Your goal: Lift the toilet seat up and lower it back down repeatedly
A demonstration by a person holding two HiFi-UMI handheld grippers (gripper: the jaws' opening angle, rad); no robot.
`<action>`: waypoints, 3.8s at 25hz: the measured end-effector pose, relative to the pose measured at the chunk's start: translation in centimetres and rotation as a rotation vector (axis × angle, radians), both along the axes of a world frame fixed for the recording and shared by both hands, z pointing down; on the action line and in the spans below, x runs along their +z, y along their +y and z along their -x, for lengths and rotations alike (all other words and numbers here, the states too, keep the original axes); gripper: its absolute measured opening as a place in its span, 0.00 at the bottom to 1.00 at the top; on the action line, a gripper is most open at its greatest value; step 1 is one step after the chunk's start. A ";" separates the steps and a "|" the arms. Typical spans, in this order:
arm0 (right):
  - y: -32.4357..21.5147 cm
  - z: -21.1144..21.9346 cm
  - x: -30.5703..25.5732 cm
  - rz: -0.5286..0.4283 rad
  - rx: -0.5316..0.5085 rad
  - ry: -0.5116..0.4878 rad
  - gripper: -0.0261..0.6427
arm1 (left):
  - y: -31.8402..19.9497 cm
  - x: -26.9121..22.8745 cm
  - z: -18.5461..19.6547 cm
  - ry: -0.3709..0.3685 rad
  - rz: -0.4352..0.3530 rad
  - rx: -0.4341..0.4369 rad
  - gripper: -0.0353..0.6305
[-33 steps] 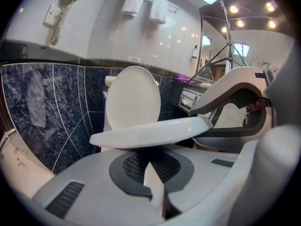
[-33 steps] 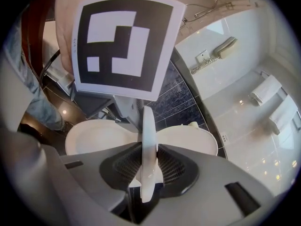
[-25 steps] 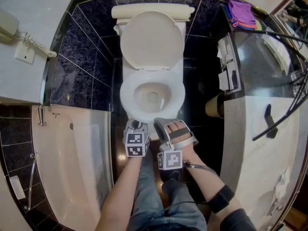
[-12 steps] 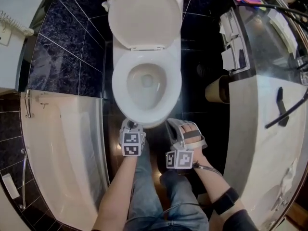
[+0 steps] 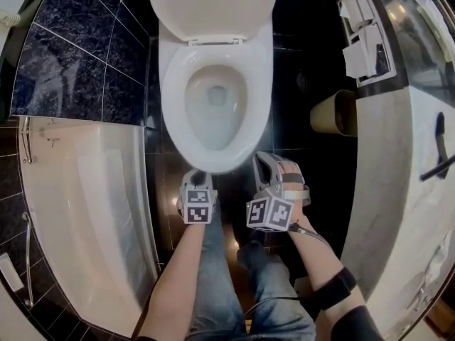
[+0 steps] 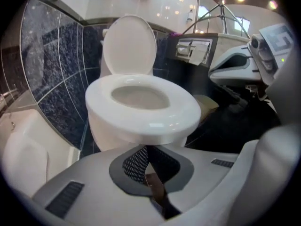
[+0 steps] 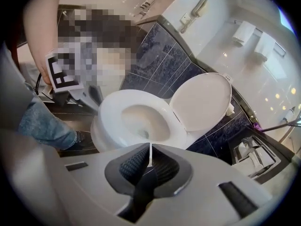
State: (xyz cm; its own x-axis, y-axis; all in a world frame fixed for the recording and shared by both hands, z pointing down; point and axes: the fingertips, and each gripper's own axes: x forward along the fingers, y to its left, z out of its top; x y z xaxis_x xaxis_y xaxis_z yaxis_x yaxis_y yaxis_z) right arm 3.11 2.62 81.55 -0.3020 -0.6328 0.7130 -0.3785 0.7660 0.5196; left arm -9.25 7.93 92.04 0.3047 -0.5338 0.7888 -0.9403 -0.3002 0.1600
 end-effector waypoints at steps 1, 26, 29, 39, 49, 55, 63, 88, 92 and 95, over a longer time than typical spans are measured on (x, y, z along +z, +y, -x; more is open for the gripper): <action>-0.1 0.0 0.2 0.002 0.004 -0.004 0.08 | 0.9 0.8 0.0 -0.001 0.026 -0.008 0.04; -3.2 0.0 -21.9 -0.019 0.143 -0.173 0.08 | -4.1 -28.9 -1.0 0.052 -0.215 -0.035 0.04; -2.9 0.0 -28.5 -0.024 0.172 -0.236 0.08 | -3.9 -35.4 -0.3 0.039 -0.272 -0.047 0.04; -1.7 -0.9 -42.5 -0.025 0.254 -0.472 0.08 | -4.2 -53.0 1.9 0.027 -0.433 -0.051 0.04; 0.7 -4.2 -48.5 -0.002 0.385 -0.642 0.08 | -1.9 -59.5 2.6 0.069 -0.502 -0.066 0.04; 2.3 -4.7 -48.4 -0.003 0.384 -0.637 0.08 | -0.6 -60.2 2.2 0.084 -0.520 -0.053 0.04; 2.9 -4.8 -47.8 0.001 0.390 -0.627 0.08 | 0.4 -60.5 2.6 0.080 -0.540 -0.062 0.04; 0.9 -6.5 -19.9 0.523 0.746 -0.860 0.36 | -6.2 -44.5 0.9 -0.033 -0.498 0.116 0.04; 0.4 -6.0 -12.1 0.642 0.810 -0.901 0.35 | -7.5 -38.7 0.9 -0.002 -0.474 0.092 0.04; -0.3 -5.5 -6.4 0.705 0.845 -0.944 0.35 | -8.7 -34.6 0.9 0.000 -0.471 0.090 0.04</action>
